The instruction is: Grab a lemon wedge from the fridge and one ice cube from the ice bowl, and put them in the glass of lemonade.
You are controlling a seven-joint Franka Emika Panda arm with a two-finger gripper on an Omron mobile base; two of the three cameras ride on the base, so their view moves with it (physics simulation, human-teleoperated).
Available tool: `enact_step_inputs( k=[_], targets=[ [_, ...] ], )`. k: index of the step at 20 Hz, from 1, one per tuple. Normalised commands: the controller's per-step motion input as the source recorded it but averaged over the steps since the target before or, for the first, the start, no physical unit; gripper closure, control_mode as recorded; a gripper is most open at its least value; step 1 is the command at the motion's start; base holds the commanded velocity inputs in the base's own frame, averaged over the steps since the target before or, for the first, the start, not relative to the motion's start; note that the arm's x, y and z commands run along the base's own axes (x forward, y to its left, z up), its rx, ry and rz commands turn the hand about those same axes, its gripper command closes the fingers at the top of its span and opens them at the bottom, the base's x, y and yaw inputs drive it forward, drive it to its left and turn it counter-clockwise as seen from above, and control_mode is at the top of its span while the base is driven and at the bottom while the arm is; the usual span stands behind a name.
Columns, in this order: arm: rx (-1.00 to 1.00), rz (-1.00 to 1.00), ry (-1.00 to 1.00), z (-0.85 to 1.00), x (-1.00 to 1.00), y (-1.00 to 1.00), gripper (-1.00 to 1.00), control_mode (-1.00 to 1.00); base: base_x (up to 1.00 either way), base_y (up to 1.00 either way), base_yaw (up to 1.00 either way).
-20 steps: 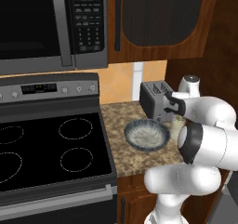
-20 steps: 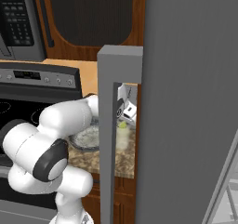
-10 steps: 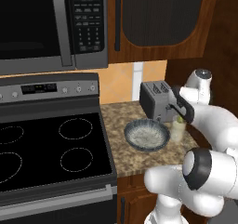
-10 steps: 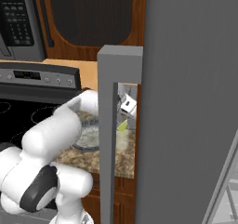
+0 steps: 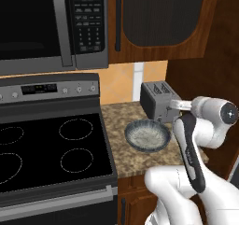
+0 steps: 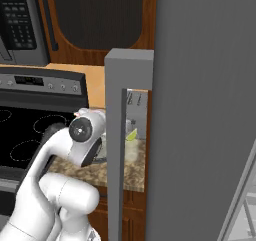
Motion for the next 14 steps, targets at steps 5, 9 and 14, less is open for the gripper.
enact_step_inputs(
  k=[5, 9, 14],
  targets=[
    [-0.21, 0.21, -0.64, 0.56, -0.83, 0.69, -1.0, -1.0, 0.0, 0.0, 0.0],
    [-0.03, 0.05, -0.23, 0.06, -0.46, 0.16, -1.0, -1.0, 0.0, 0.0, 0.0],
    [-0.14, 0.07, -0.05, -0.11, -0.29, 0.36, -1.0, -1.0, 0.0, 0.0, 0.0]
  ],
)
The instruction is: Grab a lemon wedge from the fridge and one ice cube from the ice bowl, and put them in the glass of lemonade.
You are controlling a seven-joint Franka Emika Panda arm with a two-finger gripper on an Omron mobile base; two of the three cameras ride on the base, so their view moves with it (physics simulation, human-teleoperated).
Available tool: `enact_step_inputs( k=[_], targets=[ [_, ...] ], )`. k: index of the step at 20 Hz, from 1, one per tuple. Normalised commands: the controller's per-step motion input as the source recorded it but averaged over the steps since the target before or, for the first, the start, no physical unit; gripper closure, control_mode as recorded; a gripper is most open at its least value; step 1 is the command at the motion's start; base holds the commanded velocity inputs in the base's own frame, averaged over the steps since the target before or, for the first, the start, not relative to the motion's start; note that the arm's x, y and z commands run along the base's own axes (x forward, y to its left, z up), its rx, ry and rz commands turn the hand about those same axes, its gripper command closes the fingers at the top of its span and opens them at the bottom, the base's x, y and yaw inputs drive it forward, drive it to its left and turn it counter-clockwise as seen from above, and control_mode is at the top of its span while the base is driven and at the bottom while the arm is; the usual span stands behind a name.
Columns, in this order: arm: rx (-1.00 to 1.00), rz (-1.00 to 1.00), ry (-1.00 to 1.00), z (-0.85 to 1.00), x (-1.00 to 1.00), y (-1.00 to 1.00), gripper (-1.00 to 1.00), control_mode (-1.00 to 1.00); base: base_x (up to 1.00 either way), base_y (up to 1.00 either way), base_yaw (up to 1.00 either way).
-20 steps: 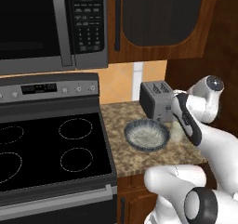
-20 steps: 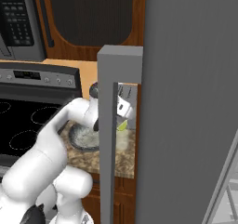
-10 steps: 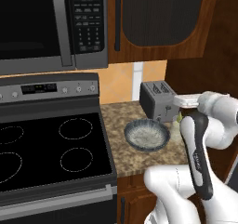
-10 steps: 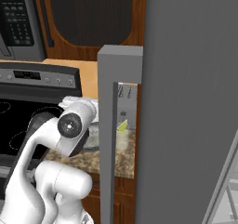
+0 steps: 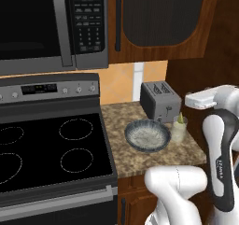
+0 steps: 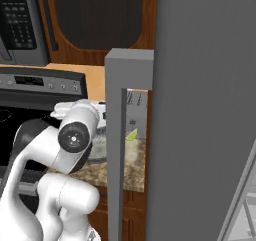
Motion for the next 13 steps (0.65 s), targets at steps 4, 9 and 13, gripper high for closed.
enact_step_inputs(
  k=[4, 9, 13],
  targets=[
    [-0.6, 0.05, -0.78, -0.14, -1.0, 0.95, -1.0, -1.0, 0.0, 0.0, 0.0],
    [-0.27, -0.05, -0.14, -0.02, -0.78, 0.81, -1.0, -1.0, 0.0, 0.0, 0.0],
    [-0.05, 0.12, 0.78, -0.87, 0.9, 0.28, -1.0, -1.0, 0.0, 0.0, 0.0]
  ],
)
